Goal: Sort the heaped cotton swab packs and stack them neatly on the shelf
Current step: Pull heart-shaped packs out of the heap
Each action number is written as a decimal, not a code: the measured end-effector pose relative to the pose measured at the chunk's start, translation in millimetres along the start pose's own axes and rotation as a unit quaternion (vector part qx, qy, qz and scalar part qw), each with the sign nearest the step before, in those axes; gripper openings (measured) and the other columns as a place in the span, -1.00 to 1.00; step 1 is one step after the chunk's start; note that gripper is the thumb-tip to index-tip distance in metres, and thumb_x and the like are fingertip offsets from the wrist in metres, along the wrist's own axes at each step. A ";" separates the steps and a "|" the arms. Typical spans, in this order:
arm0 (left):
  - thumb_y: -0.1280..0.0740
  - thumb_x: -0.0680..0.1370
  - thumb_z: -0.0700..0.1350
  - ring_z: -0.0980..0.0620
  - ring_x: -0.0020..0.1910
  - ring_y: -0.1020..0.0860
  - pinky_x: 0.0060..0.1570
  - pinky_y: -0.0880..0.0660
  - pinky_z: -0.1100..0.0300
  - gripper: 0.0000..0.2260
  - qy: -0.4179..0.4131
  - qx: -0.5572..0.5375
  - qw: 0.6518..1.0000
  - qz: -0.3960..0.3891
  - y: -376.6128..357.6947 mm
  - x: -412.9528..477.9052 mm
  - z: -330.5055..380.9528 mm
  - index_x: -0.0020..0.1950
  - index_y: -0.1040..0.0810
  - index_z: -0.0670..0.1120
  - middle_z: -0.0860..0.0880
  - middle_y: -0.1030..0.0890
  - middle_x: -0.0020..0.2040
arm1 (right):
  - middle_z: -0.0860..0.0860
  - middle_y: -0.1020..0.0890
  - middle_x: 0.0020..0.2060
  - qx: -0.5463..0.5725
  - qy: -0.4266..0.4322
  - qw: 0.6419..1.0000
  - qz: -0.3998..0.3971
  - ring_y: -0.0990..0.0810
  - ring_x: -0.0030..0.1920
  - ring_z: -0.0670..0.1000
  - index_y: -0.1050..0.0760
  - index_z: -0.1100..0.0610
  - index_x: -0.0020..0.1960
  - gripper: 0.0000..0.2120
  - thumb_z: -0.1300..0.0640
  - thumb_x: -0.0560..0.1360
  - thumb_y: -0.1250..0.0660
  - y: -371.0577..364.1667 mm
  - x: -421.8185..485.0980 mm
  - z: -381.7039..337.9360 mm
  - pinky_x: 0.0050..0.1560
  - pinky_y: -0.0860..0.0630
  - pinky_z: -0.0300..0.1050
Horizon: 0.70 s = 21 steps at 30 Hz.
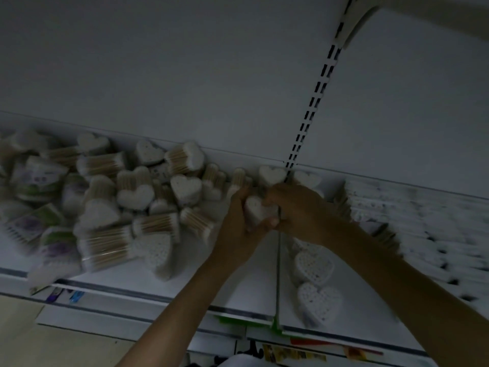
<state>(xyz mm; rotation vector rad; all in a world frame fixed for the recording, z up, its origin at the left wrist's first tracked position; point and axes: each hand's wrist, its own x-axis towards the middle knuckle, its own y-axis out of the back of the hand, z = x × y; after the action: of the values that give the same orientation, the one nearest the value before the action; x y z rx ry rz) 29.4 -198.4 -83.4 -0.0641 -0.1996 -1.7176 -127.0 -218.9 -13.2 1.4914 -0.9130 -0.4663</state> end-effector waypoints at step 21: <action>-0.17 0.55 0.21 -0.11 0.26 -0.48 0.15 -0.42 0.19 -0.37 -0.054 0.344 0.935 0.062 -10.5 -60.9 -21.7 0.49 -0.28 -0.16 -0.18 -0.46 0.35 | 0.11 -0.61 -0.14 -0.153 0.004 0.988 -0.022 -0.57 -0.08 0.18 -0.62 0.15 -0.11 -0.66 -0.05 0.24 -0.49 4.3 19.0 39.9 -0.07 -0.15 -0.03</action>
<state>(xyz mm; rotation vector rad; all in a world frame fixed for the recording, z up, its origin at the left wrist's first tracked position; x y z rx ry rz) 30.3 -141.2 -115.3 0.3411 -0.8505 -1.4377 -146.7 -258.6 -10.9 1.2335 -0.7644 -0.6040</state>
